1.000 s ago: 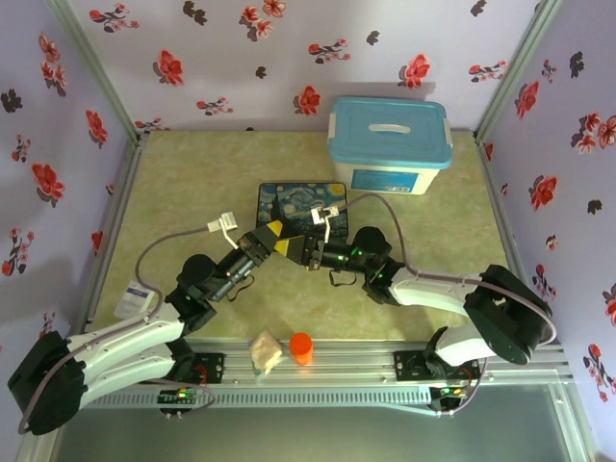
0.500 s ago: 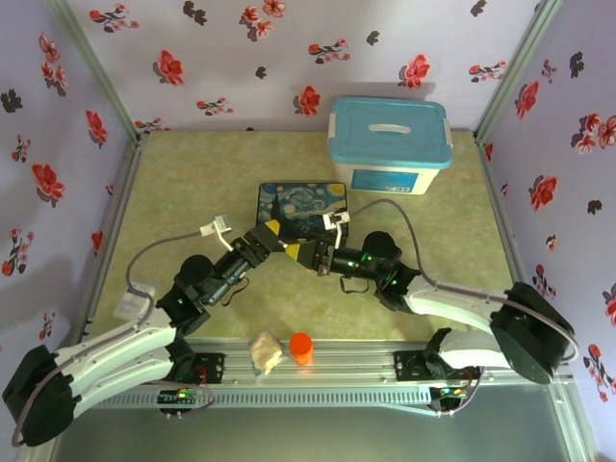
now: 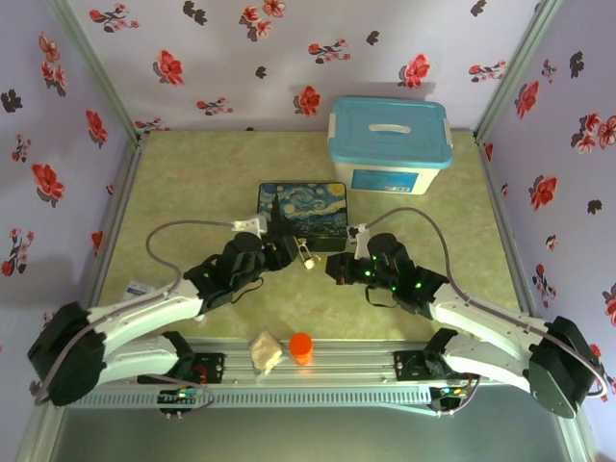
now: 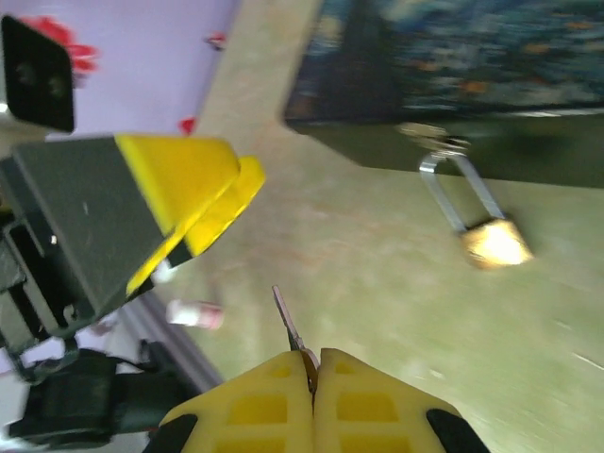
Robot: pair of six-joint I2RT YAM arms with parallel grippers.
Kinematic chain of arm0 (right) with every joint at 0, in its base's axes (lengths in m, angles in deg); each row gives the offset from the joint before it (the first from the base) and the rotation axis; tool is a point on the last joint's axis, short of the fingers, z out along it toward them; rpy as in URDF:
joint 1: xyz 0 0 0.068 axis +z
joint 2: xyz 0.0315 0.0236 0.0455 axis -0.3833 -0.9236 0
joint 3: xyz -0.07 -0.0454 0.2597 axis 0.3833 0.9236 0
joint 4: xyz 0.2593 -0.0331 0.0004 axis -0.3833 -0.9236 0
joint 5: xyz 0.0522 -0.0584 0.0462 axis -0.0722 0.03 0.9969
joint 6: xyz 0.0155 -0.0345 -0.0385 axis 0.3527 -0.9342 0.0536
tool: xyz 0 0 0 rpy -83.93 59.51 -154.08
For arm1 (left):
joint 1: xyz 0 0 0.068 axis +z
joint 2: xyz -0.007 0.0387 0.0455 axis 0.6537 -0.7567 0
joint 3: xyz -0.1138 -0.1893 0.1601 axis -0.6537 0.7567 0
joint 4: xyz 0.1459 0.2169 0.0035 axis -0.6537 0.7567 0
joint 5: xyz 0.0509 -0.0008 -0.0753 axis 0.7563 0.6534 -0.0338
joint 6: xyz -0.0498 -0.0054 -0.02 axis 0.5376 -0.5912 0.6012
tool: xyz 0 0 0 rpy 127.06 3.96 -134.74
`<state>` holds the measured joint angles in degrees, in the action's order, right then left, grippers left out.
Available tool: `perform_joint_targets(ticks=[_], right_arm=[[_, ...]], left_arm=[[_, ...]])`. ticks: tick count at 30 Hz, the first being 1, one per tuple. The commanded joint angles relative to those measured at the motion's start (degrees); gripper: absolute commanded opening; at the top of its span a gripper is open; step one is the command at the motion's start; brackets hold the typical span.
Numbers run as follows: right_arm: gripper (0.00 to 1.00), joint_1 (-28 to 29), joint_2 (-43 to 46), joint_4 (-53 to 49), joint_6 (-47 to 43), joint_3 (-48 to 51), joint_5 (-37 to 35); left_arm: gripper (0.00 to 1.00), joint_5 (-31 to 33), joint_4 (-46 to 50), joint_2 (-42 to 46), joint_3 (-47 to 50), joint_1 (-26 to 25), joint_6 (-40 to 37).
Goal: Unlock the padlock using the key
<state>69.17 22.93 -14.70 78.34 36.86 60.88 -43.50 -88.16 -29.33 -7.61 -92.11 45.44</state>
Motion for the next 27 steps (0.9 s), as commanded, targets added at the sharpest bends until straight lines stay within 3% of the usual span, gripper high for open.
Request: perform_joint_targets(ticks=[1, 9, 16, 20, 27], right_arm=[[0.0, -0.5, 2.43, -7.71, -1.67, 0.77, -5.24], [0.0, -0.66, 3.21, -7.99, -0.62, 3.27, -6.2], [0.0, -0.6, 4.57, -7.38, -0.13, 5.0, -6.64], [0.0, -0.59, 4.57, -6.63, 0.23, 5.98, -6.47], [0.0, -0.66, 3.56, -4.08, 1.07, 7.37, -6.31]], left_arm=[[0.65, -0.82, -2.73, -4.25, -0.33, -1.75, -5.16], [0.67, 0.19, -13.27, -17.98, -1.57, -2.76, -12.36], [0.65, 3.31, -15.21, -27.83, -4.62, -2.46, -10.54], [0.6, 2.17, -20.69, -31.58, -4.61, -2.1, -8.67], [0.42, 2.03, -23.98, -34.97, -4.91, -2.41, -5.46]])
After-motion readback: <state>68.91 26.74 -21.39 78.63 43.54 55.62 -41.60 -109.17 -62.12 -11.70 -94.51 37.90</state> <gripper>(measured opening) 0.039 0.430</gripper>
